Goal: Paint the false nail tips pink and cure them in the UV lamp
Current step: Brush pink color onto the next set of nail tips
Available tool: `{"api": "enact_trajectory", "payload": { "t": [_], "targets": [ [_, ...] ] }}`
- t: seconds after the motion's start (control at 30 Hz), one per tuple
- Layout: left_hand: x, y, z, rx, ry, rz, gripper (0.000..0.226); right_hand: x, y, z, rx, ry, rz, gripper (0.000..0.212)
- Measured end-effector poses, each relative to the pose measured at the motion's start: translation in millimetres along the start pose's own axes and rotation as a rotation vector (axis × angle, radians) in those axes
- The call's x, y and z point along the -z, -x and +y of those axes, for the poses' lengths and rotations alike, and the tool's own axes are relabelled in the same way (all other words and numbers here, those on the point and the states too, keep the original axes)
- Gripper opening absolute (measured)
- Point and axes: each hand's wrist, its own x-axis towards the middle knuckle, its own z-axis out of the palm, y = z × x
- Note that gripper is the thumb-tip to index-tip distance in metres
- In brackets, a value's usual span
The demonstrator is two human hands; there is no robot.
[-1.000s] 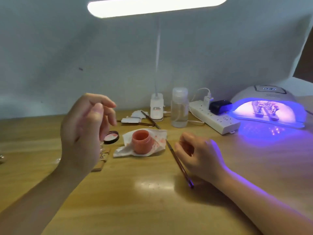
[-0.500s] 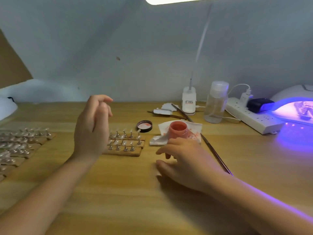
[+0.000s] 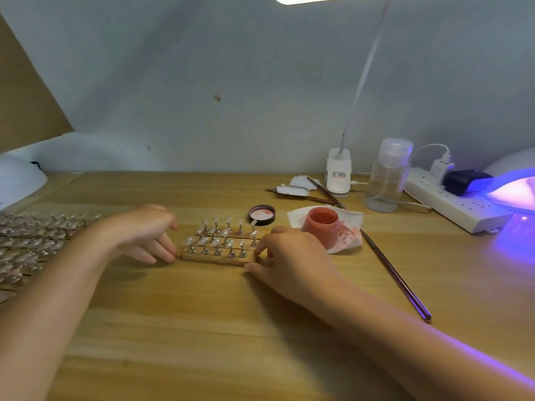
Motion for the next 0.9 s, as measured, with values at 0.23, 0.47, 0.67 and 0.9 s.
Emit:
{"api": "enact_trajectory", "payload": {
  "t": [0.23,0.47,0.67,0.9],
  "targets": [
    [-2,5,5,-0.025,0.023,-0.074,0.017,3,-5,1,-0.007,-0.001,-0.060,0.026],
    [-1,7,8,-0.003,-0.012,-0.243,0.020,20,1,11,-0.022,-0.003,-0.216,0.026],
    [-24,21,24,-0.118,0.015,-0.529,0.009,50,41,47,-0.025,0.030,-0.274,0.026],
    [-79,40,44,-0.370,0.074,-0.556,0.039,78,76,95,-0.131,0.045,-0.230,0.024]
  ]
}}
